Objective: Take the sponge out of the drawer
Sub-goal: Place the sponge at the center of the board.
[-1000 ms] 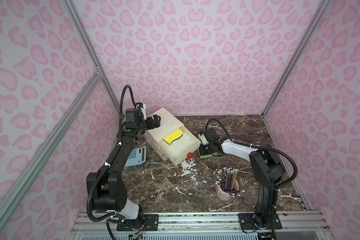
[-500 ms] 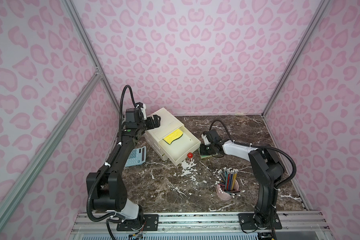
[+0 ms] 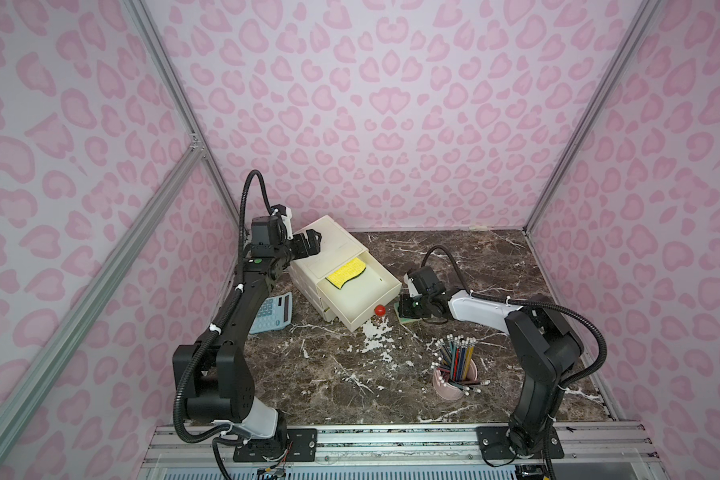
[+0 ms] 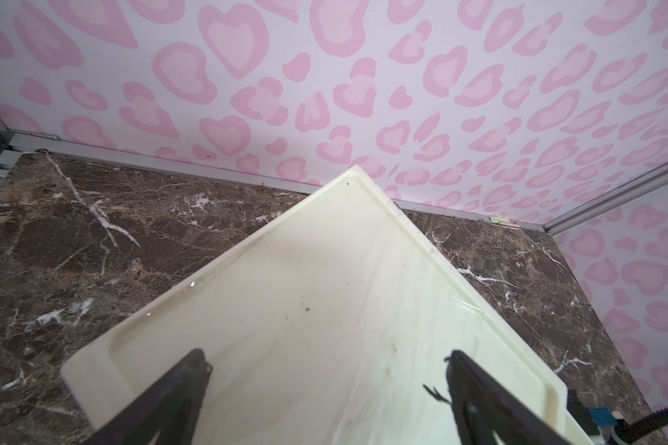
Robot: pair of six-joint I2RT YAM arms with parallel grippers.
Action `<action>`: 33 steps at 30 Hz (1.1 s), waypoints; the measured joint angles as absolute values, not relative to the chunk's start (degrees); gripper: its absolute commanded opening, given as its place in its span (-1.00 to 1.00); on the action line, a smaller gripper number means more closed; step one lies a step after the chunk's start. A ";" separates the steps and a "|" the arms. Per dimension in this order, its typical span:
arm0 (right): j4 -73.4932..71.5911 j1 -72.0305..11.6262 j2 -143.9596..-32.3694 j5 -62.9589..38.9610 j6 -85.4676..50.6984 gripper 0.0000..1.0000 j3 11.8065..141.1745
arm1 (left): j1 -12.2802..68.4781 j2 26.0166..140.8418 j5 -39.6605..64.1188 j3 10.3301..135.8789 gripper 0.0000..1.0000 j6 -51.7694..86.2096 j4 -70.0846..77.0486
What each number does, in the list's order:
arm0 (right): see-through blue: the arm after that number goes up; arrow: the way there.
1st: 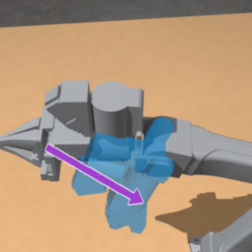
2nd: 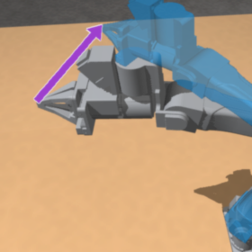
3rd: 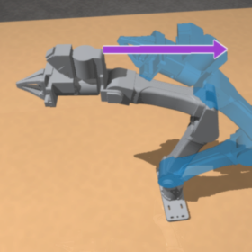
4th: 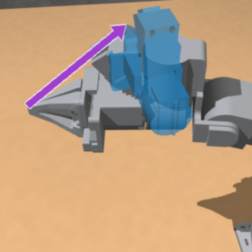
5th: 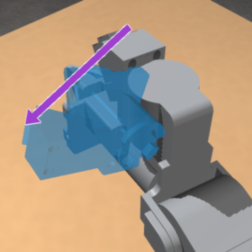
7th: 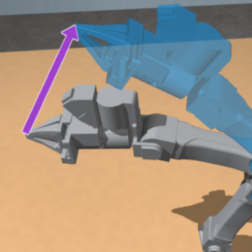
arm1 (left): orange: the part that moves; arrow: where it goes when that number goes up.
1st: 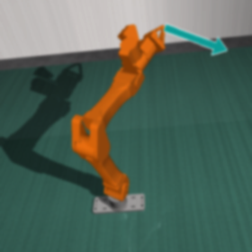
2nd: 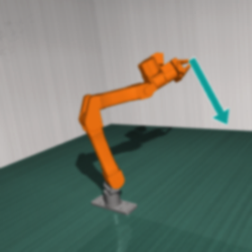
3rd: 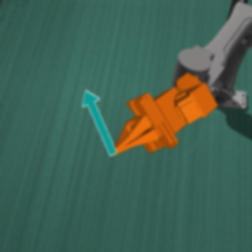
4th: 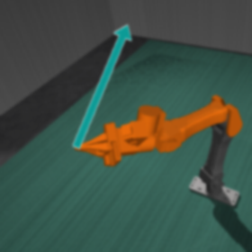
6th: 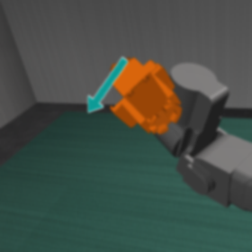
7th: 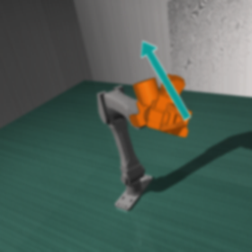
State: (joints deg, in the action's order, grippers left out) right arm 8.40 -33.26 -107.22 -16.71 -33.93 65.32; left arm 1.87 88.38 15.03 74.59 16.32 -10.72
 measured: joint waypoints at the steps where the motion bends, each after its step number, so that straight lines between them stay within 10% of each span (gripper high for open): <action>1: 8.21 -33.21 -107.85 -16.53 -34.17 -1.00 66.24 | 1.87 88.38 15.03 74.59 0.97 16.32 -10.70; 17: 7.38 -33.01 -110.37 -16.36 -33.32 -0.13 69.97 | 1.87 88.49 15.00 74.50 0.96 16.29 -10.41; 33: 10.63 -28.93 -103.37 -9.21 -28.36 0.05 68.23 | 1.85 88.07 14.98 74.28 0.97 16.29 -10.63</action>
